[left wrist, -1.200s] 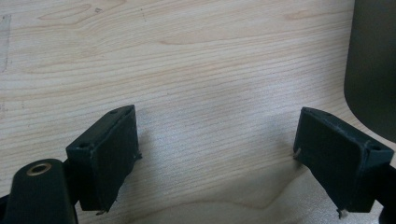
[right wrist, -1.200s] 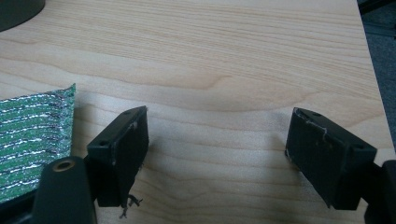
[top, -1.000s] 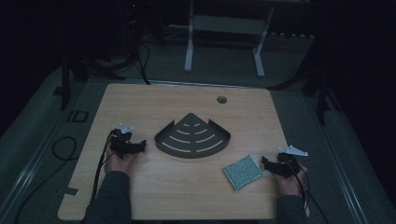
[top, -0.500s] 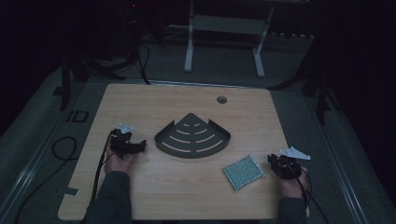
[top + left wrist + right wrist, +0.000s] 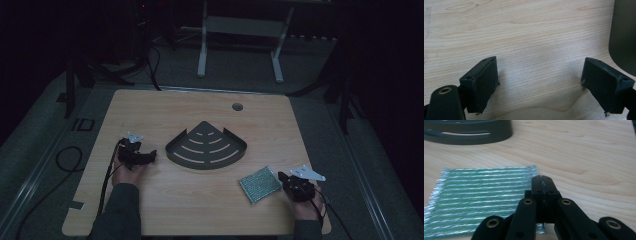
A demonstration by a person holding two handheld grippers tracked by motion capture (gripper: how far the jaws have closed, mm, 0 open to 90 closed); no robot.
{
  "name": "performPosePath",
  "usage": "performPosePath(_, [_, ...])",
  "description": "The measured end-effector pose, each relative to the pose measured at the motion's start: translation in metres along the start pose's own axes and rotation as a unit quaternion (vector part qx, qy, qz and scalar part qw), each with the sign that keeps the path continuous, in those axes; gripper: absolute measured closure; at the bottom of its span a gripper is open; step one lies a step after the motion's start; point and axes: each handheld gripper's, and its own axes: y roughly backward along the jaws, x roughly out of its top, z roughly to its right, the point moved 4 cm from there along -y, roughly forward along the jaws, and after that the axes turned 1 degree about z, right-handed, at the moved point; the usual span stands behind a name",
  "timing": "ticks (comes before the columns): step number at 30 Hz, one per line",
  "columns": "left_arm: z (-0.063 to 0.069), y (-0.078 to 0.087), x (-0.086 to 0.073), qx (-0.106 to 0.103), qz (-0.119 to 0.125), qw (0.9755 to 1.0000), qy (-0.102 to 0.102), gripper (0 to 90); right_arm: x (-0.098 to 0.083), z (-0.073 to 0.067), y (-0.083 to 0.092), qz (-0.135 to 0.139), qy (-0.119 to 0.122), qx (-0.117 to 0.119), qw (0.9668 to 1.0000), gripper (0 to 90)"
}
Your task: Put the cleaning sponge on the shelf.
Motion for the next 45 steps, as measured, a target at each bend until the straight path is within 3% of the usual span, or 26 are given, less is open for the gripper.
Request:
performPosePath(4, [0.0,0.0,0.0,0.0,0.0,1.0,0.0,14.3,0.001,-0.01,0.004,0.006,0.01,0.008,0.9999,89.3])
performPosePath(10, [0.0,0.0,0.0,0.0,0.0,1.0,0.0,14.3,-0.003,-0.035,0.007,-0.001,0.035,0.039,0.9986,89.1])
performPosePath(17, [0.0,0.0,0.0,0.0,0.0,1.0,0.0,14.3,-0.009,-0.062,0.014,-0.006,0.065,0.077,0.9949,89.1])
performPosePath(22, [0.0,0.0,0.0,0.0,0.0,1.0,0.0,14.3,-0.009,-0.074,0.004,-0.023,0.08,0.088,0.9926,89.3])
performPosePath(26, [0.0,0.0,0.0,0.0,0.0,1.0,0.0,14.3,-0.007,-0.078,-0.006,-0.039,0.091,0.089,0.9911,89.4])
performPosePath(37, [0.0,0.0,0.0,0.0,0.0,1.0,0.0,14.3,0.006,-0.075,-0.023,-0.047,0.086,0.088,0.9913,88.3])
performPosePath(45, [0.0,0.0,0.0,0.0,0.0,1.0,0.0,14.3,0.017,-0.08,-0.034,-0.055,0.11,0.086,0.9887,87.1])
